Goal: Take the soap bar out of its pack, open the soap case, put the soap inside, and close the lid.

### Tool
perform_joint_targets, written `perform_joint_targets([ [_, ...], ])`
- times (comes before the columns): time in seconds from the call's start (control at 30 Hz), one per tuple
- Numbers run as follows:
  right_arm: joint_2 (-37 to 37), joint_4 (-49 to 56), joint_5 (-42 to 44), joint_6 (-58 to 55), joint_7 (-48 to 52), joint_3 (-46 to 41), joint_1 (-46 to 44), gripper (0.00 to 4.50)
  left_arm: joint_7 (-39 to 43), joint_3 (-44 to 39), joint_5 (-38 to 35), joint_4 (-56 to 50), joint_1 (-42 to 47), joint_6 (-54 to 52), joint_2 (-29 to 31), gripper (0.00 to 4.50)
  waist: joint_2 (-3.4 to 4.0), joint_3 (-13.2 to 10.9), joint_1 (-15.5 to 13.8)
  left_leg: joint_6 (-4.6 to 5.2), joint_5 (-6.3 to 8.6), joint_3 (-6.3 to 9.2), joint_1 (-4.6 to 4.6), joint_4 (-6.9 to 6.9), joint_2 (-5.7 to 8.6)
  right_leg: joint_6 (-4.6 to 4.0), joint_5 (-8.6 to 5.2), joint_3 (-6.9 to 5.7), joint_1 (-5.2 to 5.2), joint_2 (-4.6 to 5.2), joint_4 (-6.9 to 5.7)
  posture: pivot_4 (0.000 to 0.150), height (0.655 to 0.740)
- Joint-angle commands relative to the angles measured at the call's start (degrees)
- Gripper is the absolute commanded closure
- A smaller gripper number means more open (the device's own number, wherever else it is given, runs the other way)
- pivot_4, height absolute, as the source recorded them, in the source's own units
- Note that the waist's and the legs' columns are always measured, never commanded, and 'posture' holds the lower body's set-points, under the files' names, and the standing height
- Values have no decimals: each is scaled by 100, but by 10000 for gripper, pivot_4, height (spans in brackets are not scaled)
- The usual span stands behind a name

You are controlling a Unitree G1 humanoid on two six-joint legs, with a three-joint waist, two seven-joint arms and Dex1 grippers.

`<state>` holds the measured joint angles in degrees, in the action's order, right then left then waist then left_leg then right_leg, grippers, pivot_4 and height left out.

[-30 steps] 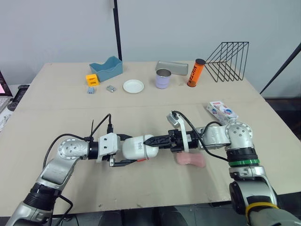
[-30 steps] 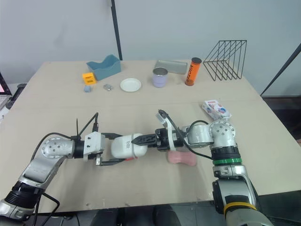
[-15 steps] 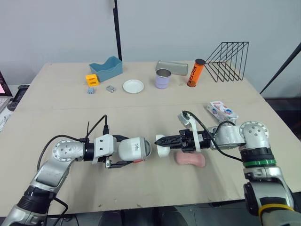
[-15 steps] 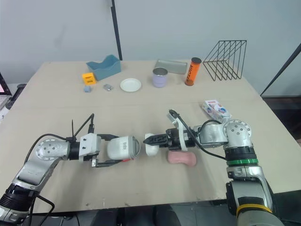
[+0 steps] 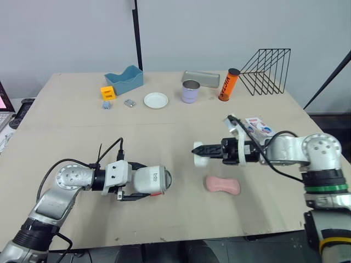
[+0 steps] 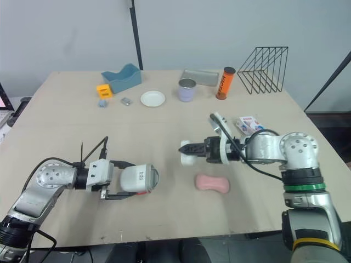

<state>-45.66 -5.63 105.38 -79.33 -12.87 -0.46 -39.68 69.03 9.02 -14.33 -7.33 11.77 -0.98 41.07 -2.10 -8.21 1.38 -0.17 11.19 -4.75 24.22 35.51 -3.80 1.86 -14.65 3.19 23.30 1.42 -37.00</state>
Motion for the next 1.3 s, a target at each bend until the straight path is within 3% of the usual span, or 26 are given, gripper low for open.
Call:
perform_joint_targets([
  [0.03, -898, 590, 97, -90, 24, -314, 103, 24243, 167, -90, -294, -235, 80, -217, 84, 10246, 0, 0, -10, 0, 0, -1, 0, -1, 2, -3, -2, 0, 0, 5, 1, 1500, 7393],
  [0.17, -2181, 818, -453, -600, 712, -578, 679, 24243, 299, 22, -300, -162, 198, -227, 44, 10246, 1, 2, -24, 0, 0, -5, 7, -2, 10, -9, -5, -14, -1, 31, 6, 1500, 7393],
  [0.33, -2862, 676, -1385, -790, 1412, -715, 1442, 24243, 335, 144, -252, 5, 348, -169, -153, 10246, 2, 4, 0, 5, -3, -23, -3, -2, 6, 12, -11, -25, -1, 62, 12, 1500, 7393],
  [0.53, -2736, 46, -3138, -557, 1954, -333, 1581, 24243, 259, 218, -198, 13, 359, -131, -303, 10246, 10, 7, -2, 7, -4, -26, -5, -2, 8, 19, -10, -17, 4, 37, 11, 1500, 7393],
  [0.87, -2279, -1047, -5384, -111, 3510, 549, 769, 24243, 122, 215, -187, -171, 210, -200, -287, 10246, 22, 10, -3, 8, -4, -30, -4, 1, 13, 30, -13, 5, 5, 25, 12, 1500, 7393],
  [0.9, -2216, -1116, -5491, -148, 3648, 565, 697, 14912, 111, 230, -186, -201, 191, -209, -286, 10246, 22, 9, -3, 8, -4, -30, -4, 1, 13, 30, -12, 5, 4, 23, 12, 1500, 7393],
  [1.0, -2250, -1069, -5815, -176, 4030, 599, 650, 2901, 78, 264, -187, -295, 140, -249, -296, 10246, 32, 11, -7, 9, -3, -30, -2, -1, 15, 32, -13, 12, 5, 22, 11, 1500, 7393],
  [1.03, -2289, -1019, -5857, -247, 4132, 564, 653, 1046, 79, 265, -190, -305, 138, -259, -297, 10246, 34, 11, -13, 10, -2, -31, -2, -1, 16, 31, -13, 14, 5, 22, 11, 1500, 7393],
  [1.3, -2887, -582, -5935, -534, 5360, 379, 167, 1046, 59, 289, -117, -149, 277, -236, -380, 10246, 42, 10, -12, 10, -2, -33, -3, 3, 15, 34, -9, 13, 7, 22, 11, 1500, 7393],
])
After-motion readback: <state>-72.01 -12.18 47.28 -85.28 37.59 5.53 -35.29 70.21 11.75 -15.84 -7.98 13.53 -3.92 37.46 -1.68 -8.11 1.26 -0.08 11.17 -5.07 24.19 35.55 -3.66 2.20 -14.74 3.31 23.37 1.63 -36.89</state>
